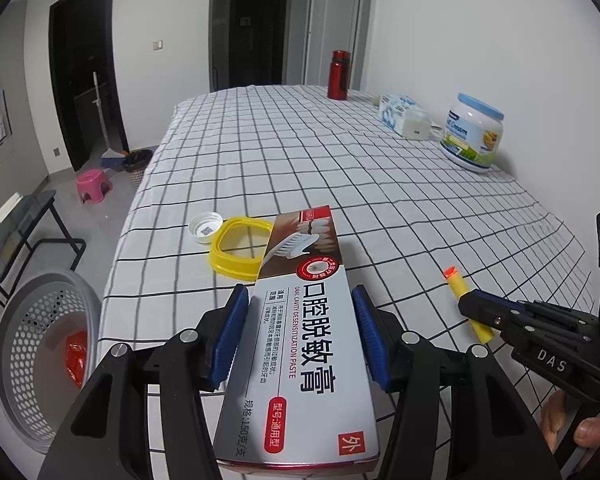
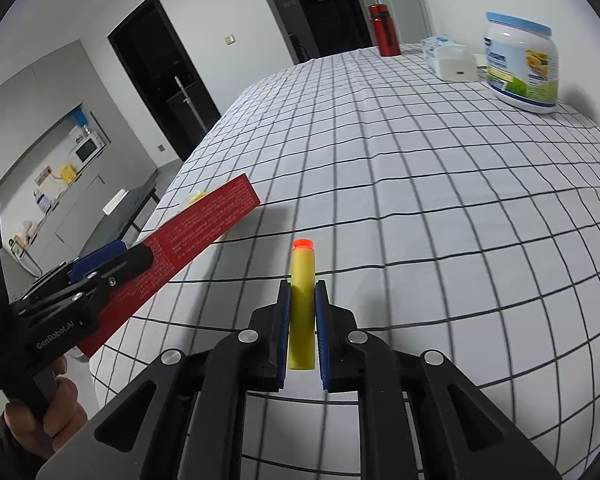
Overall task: Collect trash
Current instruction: 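Carry the toothpaste box and yellow dart in both tools over the basket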
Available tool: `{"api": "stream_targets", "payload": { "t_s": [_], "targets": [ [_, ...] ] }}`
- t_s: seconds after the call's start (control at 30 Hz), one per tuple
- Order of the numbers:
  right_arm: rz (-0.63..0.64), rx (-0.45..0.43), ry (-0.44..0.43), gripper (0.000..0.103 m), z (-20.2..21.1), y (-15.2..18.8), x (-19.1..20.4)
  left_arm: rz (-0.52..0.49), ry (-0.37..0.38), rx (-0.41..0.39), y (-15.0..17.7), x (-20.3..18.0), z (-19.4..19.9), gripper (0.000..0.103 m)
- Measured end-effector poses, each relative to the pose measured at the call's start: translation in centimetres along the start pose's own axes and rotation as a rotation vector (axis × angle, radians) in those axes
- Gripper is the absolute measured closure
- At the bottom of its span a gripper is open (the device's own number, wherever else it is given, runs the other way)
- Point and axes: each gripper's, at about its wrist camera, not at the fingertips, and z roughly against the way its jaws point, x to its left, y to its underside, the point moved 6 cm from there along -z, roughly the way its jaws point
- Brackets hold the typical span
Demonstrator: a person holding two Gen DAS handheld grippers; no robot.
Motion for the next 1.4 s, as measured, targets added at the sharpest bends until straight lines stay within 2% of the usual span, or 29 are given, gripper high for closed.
{"api": "stream_targets", "payload": {
  "t_s": [0.87,1.07,1.4],
  "targets": [
    [0.108,0.016,-0.053,0.091,-1.8,-0.8,5.5,0.069,-0.015,-0.072,0.2,4.4,5.0,0.051],
    [0.147,0.013,-0.094,0.091,-2.2,-1.0,8.3,0.096,-0.069,-0.103,0.2,6.8,6.7,0.051],
    [0.246,0.047,-0.182,0.091,-4.9,-1.2,15.4,0.191,-0.203,-0.095,1.8,14.2,7.6,0.051]
  ]
}}
